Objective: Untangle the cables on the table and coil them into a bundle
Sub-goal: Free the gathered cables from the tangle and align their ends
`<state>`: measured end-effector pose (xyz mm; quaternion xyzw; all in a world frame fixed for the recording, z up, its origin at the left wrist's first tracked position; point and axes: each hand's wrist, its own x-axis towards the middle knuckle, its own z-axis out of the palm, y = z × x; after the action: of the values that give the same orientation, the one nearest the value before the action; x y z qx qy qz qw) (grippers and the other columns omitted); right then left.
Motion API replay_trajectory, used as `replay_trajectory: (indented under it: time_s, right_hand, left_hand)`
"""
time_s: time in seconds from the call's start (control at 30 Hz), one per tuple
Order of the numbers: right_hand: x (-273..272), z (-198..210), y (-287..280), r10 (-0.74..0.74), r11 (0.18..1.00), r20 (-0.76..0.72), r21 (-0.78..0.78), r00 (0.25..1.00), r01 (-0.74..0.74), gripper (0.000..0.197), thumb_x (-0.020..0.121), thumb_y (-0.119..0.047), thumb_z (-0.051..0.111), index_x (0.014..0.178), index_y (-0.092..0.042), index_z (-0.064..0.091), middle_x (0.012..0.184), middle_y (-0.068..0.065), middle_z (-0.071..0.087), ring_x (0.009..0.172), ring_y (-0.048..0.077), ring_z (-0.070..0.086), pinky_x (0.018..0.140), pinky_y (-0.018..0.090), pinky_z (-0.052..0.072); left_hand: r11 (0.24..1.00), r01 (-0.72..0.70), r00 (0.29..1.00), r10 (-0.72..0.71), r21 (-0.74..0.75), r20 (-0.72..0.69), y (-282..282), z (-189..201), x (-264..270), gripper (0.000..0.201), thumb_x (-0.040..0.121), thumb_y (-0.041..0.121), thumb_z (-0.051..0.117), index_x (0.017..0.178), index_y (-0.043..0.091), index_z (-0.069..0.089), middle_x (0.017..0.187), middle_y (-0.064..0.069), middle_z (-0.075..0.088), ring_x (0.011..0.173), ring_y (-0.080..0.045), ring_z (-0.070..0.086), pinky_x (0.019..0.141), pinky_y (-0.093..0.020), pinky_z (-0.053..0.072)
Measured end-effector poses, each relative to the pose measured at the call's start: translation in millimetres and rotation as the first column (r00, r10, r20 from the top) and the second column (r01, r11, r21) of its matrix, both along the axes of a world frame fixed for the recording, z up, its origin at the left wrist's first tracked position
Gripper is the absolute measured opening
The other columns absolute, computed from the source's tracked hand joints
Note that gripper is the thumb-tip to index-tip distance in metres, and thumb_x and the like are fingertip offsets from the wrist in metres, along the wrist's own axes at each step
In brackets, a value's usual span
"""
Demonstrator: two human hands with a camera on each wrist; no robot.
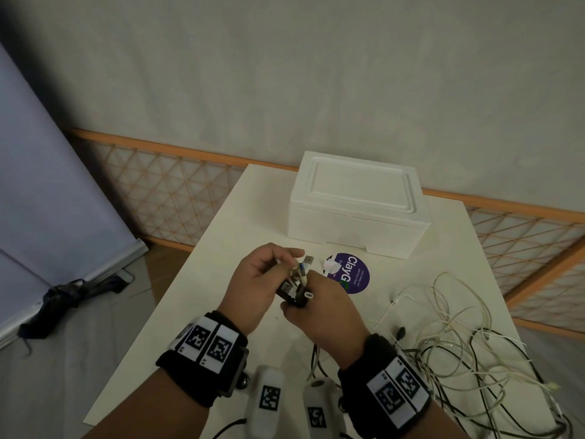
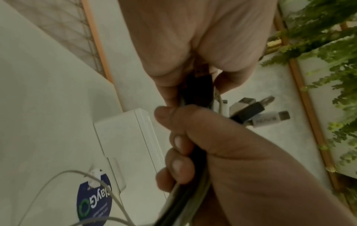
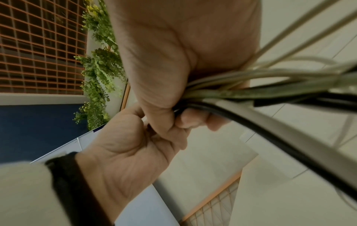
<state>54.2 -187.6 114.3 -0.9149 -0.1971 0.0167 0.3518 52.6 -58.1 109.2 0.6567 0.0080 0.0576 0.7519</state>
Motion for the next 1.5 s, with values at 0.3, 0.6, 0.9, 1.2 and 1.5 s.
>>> replay_trajectory:
  time_s: [0.3, 0.6, 0.9, 1.2, 1.5]
  right_hand:
    - [7.3, -8.4, 0.4, 0.012, 0.998, -0.008, 0.056, 1.0, -0.011, 0.009, 0.08, -0.01, 0.061, 0.086, -0.006, 0.055, 0.077, 0.007, 0.06, 0.072, 0.024, 0.056, 0.062, 0.034, 0.045]
    - [19.3, -9.0, 3.2, 0.012, 0.999, -0.009, -0.044, 1.0, -0.012, 0.007, 0.076, -0.011, 0.056, 0.073, -0.006, 0.052, 0.06, 0.002, 0.047, 0.054, 0.017, 0.042, 0.045, 0.026, 0.026]
    - [21.7, -8.3, 6.7, -0.03, 0.999, -0.032, -0.046, 0.999, 0.029, 0.007, 0.077, -0.014, 0.055, 0.075, -0.011, 0.05, 0.062, -0.002, 0.046, 0.056, 0.015, 0.043, 0.046, 0.024, 0.027]
    - [20.7, -1.7, 8.1, 0.062, 0.944, 0.107, -0.33, 0.992, -0.023, 0.018, 0.089, -0.028, 0.036, 0.081, -0.017, 0.048, 0.068, -0.006, 0.041, 0.067, 0.017, 0.046, 0.056, 0.027, 0.036]
    - [31.8, -8.1, 14.1, 0.035, 0.945, 0.128, -0.327, 0.991, 0.009, 0.014, 0.087, -0.025, 0.047, 0.086, -0.014, 0.056, 0.068, -0.004, 0.046, 0.06, 0.015, 0.046, 0.053, 0.028, 0.039]
  left_hand:
    - [0.95, 0.089, 0.995, -0.068, 0.3, -0.08, 11.4, 3.6, 5.2, 0.013, 0.076, 0.014, 0.067, 0.086, 0.017, 0.075, 0.086, -0.005, 0.073, 0.083, -0.029, 0.069, 0.082, -0.051, 0.056]
    - [0.947, -0.032, 0.998, 0.011, 0.319, 0.067, 3.1, 0.6, 5.6, 0.015, 0.066, 0.022, 0.065, 0.071, 0.034, 0.071, 0.097, 0.019, 0.068, 0.096, -0.007, 0.064, 0.089, -0.035, 0.052]
    - [0.977, -0.124, 0.982, 0.096, 0.174, 0.16, -8.6, -3.0, 5.8, 0.014, 0.096, 0.011, 0.048, 0.091, 0.02, 0.058, 0.092, 0.021, 0.067, 0.096, -0.002, 0.062, 0.085, -0.017, 0.047]
    - [0.978, -0.076, 0.992, 0.093, -0.193, 0.082, -19.1, 3.8, 8.5, 0.014, 0.086, 0.032, 0.058, 0.085, 0.019, 0.052, 0.091, 0.002, 0.067, 0.095, -0.015, 0.064, 0.086, -0.031, 0.047]
    - [0.981, -0.158, 0.984, 0.147, 0.114, 0.103, -14.8, 0.5, 13.4, 0.022, 0.097, 0.013, 0.05, 0.099, 0.012, 0.072, 0.111, 0.018, 0.069, 0.106, -0.004, 0.063, 0.089, -0.026, 0.052]
